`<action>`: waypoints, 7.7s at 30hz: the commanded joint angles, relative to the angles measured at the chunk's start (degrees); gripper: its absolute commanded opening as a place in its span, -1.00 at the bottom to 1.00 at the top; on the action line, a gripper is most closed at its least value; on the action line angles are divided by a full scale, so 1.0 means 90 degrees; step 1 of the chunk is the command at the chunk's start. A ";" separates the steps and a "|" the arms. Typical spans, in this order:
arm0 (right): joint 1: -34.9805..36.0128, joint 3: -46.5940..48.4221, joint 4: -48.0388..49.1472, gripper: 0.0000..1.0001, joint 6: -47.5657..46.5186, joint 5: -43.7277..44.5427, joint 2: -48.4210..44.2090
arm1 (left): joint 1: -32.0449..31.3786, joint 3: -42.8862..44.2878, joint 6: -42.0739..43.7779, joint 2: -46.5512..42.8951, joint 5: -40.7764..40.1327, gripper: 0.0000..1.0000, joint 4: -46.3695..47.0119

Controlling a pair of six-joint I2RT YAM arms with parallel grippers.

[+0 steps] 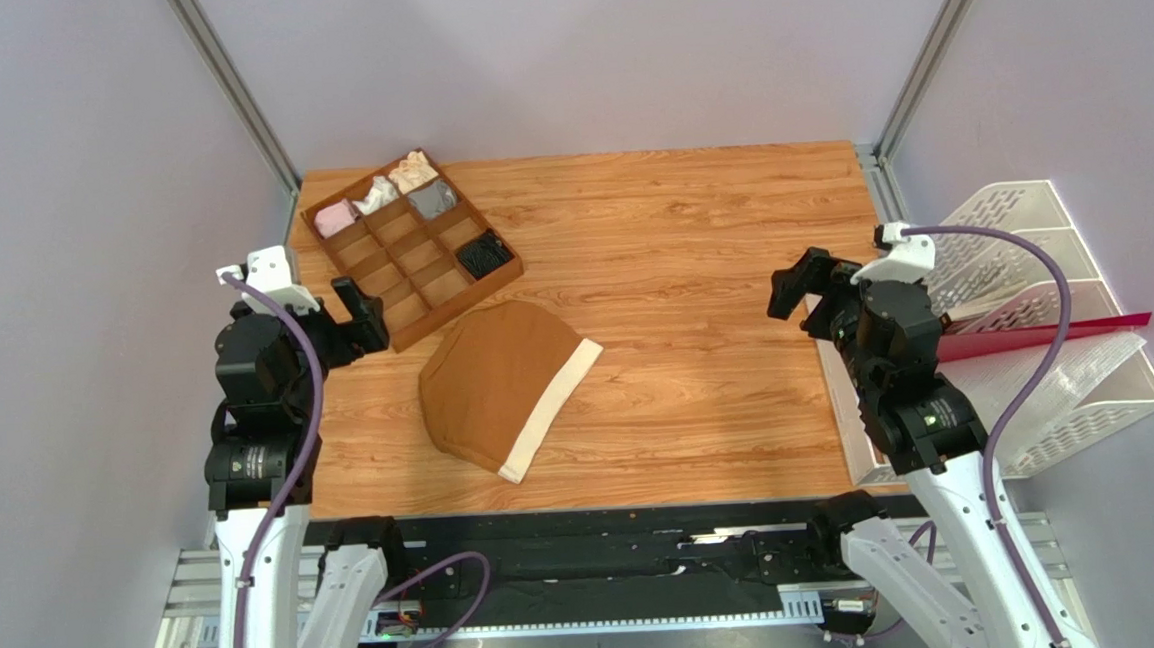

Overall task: Roll the underwear
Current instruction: Move the underwear to the center of the board, then fold the underwear at the center of the board.

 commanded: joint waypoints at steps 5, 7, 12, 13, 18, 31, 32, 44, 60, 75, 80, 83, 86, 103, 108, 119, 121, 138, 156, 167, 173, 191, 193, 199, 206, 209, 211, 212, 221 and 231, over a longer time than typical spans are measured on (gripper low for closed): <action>0.0124 0.0095 0.0354 0.81 -0.0228 -0.0880 0.0424 | -0.0013 0.0085 0.0041 0.0072 0.0432 0.99 0.0070; 0.0280 0.0183 0.0402 0.78 -0.0179 -0.0890 0.0511 | -0.0023 0.0055 0.0051 0.0111 0.0608 0.95 0.0080; 0.1236 0.0417 0.0402 0.74 -0.0043 -0.0530 0.0873 | -0.0023 0.0104 0.0100 0.0315 0.0639 0.89 -0.0036; 0.1422 0.0437 0.0431 0.73 -0.0013 -0.0432 0.0970 | -0.0023 0.0123 0.0091 0.0354 0.0590 0.88 -0.0047; 0.2894 0.0525 0.0656 0.70 0.0250 0.0213 0.1856 | -0.0023 0.0094 0.0051 0.0374 0.0716 0.87 -0.0027; 0.3845 0.1482 0.1047 0.39 0.0495 -0.0031 0.5110 | -0.0023 0.0094 0.0022 0.0423 0.0795 0.87 -0.0037; 0.3845 0.1550 0.1066 0.38 0.0475 0.0075 0.5430 | -0.0023 0.0094 0.0032 0.0414 0.0785 0.86 -0.0037; 0.3777 0.2654 0.1076 0.24 0.0075 0.0457 0.7288 | -0.0023 0.0104 -0.0027 0.0589 0.0970 0.86 -0.0066; 0.3367 0.2615 0.1574 0.10 -0.0257 -0.0197 0.7943 | -0.0023 0.0114 -0.0046 0.0648 0.1019 0.87 -0.0076; 0.3103 0.2742 0.1613 -0.17 -0.0306 -0.0470 0.8422 | -0.0032 0.0123 -0.0066 0.0706 0.1107 0.87 -0.0095; 0.3103 0.2655 0.1545 -0.41 -0.0355 -0.0480 0.8403 | -0.0023 0.0123 -0.0076 0.0706 0.1097 0.86 -0.0095; 0.3093 0.2606 0.1516 -0.60 -0.0394 -0.0412 0.8363 | -0.0023 0.0123 -0.0076 0.0706 0.1097 0.86 -0.0095; 0.3093 0.2596 0.1380 -0.91 -0.0453 -0.0246 0.8325 | -0.0052 0.0104 0.0002 0.0658 0.1234 0.82 -0.0076; 0.2078 0.1219 0.0998 -1.00 -0.0413 0.0437 0.6929 | -0.3000 -0.0372 -0.1479 0.0961 0.0111 0.57 -0.0575; 0.1824 0.0936 0.0823 -0.99 -0.0375 0.0692 0.6616 | -0.3869 -0.0795 -0.1960 0.1155 -0.0094 0.56 -0.0086; 0.1755 0.1131 0.0188 0.24 -0.0325 0.0526 0.5845 | -0.4407 -0.0394 -0.1658 0.2142 -0.0494 0.57 -0.0008; 0.1765 0.1189 -0.0036 0.37 -0.0316 0.0545 0.5425 | -0.4378 -0.0375 -0.1541 0.2191 -0.0582 0.57 0.0002; 0.5397 0.0125 0.0744 0.11 -0.0121 -0.0003 0.3353 | -0.3021 0.1266 -0.0184 0.2913 0.0278 0.56 -0.1648; 0.6511 0.0760 0.0763 -0.31 -0.0101 0.1219 0.6067 | -0.2806 0.0573 -0.0320 0.2816 0.0208 0.60 -0.1258; 0.6502 0.0857 0.0842 -0.39 -0.0257 0.1502 0.6634 | -0.2728 0.0543 -0.0329 0.2825 0.0316 0.60 -0.1238; 0.6502 0.0857 0.0910 -0.54 -0.0287 0.1424 0.6810 | -0.2708 0.0543 -0.0339 0.2865 0.0345 0.60 -0.1248; 0.6589 0.1111 0.0823 -1.00 -0.0053 -0.0030 0.6508 | -0.2689 0.0553 -0.0300 0.2621 -0.0299 0.61 -0.1385; 0.6590 0.1248 0.0667 -1.00 0.0074 -0.0089 0.6372 | -0.2679 0.0572 -0.0320 0.2523 -0.0426 0.61 -0.1375; 0.6434 0.1550 0.0178 -1.00 0.0377 0.0115 0.6118 | -0.2679 0.0572 -0.0368 0.2279 -0.0621 0.59 -0.1277; 0.5712 0.1424 -0.0008 -1.00 0.0456 0.0106 0.5825 | -0.2747 0.0807 -0.0515 0.2445 -0.0378 0.56 -0.1336; 0.5379 0.1278 0.0002 -1.00 0.0495 0.0067 0.5688 | -0.3020 0.0856 -0.0593 0.2532 -0.0513 0.55 -0.1326; 0.5155 0.1141 0.0031 -1.00 0.0485 0.0028 0.5620 | -0.3234 0.0904 -0.0671 0.2639 -0.0622 0.55 -0.1326; 0.5086 0.1102 0.0060 -1.00 0.0485 0.0018 0.5552 | -0.3274 0.0914 -0.0700 0.2669 -0.0573 0.55 -0.1326; 0.4441 0.0584 0.0236 -1.00 0.0592 -0.0090 0.5248 | -0.3763 0.0797 -0.1013 0.2952 -0.0622 0.55 -0.1111; 0.3983 0.0320 0.0090 -1.00 0.0612 -0.0080 0.4731 | -0.3880 0.0778 -0.1091 0.3099 -0.0582 0.55 -0.0926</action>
